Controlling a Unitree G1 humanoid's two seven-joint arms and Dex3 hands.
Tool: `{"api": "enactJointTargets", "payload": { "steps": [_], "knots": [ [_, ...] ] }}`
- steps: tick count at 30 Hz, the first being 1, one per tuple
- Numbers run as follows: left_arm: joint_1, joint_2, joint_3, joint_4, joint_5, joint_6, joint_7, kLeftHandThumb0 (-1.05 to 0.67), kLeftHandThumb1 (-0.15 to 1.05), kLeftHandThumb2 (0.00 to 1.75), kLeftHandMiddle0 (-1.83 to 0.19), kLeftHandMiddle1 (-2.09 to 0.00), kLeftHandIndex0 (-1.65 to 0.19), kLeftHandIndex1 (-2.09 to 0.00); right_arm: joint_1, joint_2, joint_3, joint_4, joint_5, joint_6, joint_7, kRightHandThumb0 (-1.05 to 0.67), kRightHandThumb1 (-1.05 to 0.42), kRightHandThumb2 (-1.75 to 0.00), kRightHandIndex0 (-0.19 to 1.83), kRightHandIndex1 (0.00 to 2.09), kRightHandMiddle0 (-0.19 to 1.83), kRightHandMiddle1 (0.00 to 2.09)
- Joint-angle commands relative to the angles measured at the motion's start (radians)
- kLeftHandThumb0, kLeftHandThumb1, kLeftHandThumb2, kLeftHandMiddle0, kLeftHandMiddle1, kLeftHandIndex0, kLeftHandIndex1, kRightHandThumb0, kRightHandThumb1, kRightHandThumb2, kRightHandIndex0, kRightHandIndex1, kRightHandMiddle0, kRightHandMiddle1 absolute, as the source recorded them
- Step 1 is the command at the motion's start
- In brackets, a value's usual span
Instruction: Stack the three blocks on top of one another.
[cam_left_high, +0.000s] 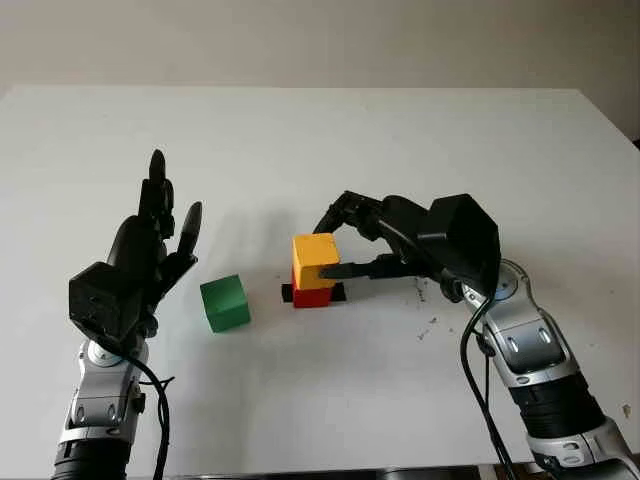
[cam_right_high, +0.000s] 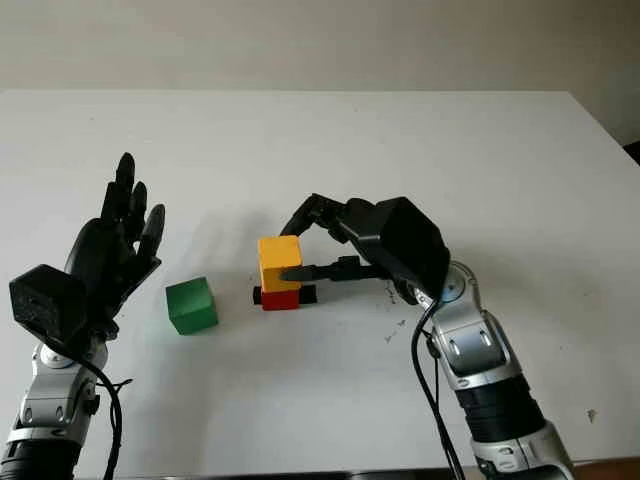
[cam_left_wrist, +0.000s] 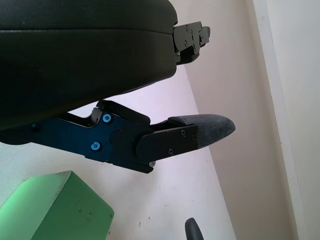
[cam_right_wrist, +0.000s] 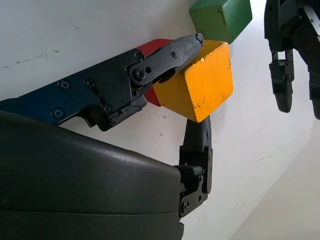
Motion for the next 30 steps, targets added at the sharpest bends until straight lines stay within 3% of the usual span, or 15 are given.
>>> {"api": "enactJointTargets", "payload": {
  "steps": [1, 7, 13, 16, 24, 30],
  "knots": [
    [0.011, 0.004, -0.001, -0.021, 0.001, 0.000, -0.002, -0.66, 1.05, 0.58, 0.14, -0.05, 0.18, -0.06, 0.018, -0.006, 0.000, -0.007, -0.003, 0.003, -0.001, -0.49, -0.99, -0.05, 0.10, 0.05, 0.26, 1.61],
    [0.013, 0.001, -0.001, -0.025, 0.003, 0.007, 0.004, -0.67, 1.05, 0.57, 0.13, -0.06, 0.17, -0.06, 0.006, -0.037, 0.016, -0.006, 0.002, 0.019, 0.066, -0.50, -0.98, -0.05, 0.07, 0.04, 0.19, 1.47],
    [0.017, 0.000, -0.003, -0.030, 0.005, 0.012, 0.006, -0.70, 1.05, 0.56, 0.13, -0.05, 0.17, -0.06, -0.006, -0.093, 0.055, -0.024, -0.015, -0.016, 0.164, -0.80, -0.88, -0.05, -0.17, 0.01, -0.16, 0.31],
    [0.017, 0.002, -0.004, -0.027, 0.006, 0.007, 0.004, -0.68, 1.05, 0.57, 0.14, -0.05, 0.17, -0.05, 0.000, -0.102, 0.057, -0.026, -0.022, -0.067, 0.174, -0.86, -0.88, -0.05, -0.19, 0.00, -0.19, 0.04],
    [0.014, -0.001, -0.006, -0.023, 0.009, 0.008, 0.009, -0.70, 1.05, 0.56, 0.13, -0.05, 0.17, -0.06, 0.056, -0.076, 0.006, -0.014, -0.022, -0.200, 0.068, -1.02, -0.88, -0.06, -0.19, 0.00, -0.19, 0.00],
    [0.015, -0.003, -0.006, -0.021, 0.012, 0.001, 0.013, -0.70, 1.05, 0.56, 0.13, -0.06, 0.16, -0.06, 0.076, -0.081, -0.068, -0.068, 0.012, -0.132, 0.033, -0.96, -0.89, -0.06, -0.19, 0.00, -0.19, 0.00]
  ]
}}
